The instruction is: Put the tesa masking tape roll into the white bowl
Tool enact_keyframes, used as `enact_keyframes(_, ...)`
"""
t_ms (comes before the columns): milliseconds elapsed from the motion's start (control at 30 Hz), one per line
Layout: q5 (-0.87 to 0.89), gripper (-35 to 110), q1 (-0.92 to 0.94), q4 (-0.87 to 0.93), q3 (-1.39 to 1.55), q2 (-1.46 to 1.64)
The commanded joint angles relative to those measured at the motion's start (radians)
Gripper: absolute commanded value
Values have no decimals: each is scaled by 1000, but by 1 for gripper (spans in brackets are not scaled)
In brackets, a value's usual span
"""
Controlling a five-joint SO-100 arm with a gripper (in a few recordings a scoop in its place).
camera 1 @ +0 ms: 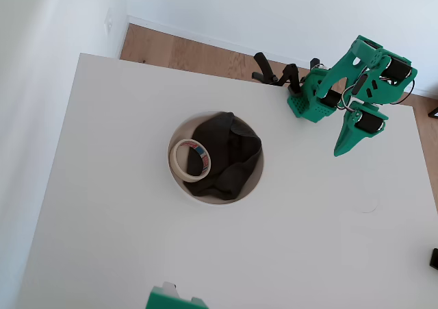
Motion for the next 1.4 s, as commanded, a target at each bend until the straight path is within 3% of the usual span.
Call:
enact_keyframes(0, 12, -8, -121, 69, 106, 227)
enact_keyframes(333, 46, -8, -305, 101, 509, 601)
enact_keyframes(800, -41, -8, -184, -66, 1026, 931)
enact_keyframes(1367, -51, -8, -178, 3, 1184, 1008)
